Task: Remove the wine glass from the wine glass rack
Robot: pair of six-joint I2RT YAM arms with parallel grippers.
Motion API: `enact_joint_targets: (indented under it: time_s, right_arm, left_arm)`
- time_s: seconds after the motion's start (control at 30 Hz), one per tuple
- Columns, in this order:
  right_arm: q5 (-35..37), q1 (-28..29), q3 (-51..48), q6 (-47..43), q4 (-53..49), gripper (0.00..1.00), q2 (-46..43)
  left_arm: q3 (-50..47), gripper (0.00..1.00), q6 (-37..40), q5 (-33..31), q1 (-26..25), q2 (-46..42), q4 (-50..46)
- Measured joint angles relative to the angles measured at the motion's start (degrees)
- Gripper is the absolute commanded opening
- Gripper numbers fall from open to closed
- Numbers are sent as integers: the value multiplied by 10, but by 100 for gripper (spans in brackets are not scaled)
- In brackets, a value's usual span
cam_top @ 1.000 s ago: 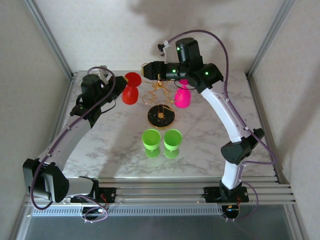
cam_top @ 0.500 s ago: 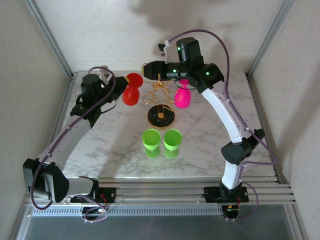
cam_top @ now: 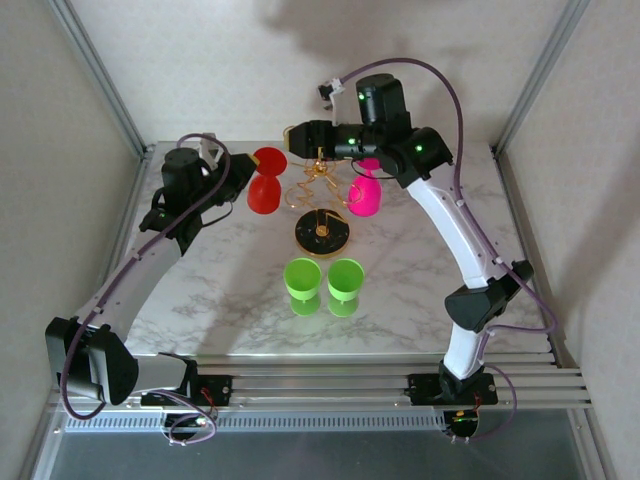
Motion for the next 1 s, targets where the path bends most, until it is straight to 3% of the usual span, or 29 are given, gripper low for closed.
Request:
enact_joint_targets:
  time_s: [1.0]
  right_arm:
    - [0, 0, -13, 9, 7, 52, -5]
  left_arm:
    - [-1, 0, -65, 35, 17, 0, 48]
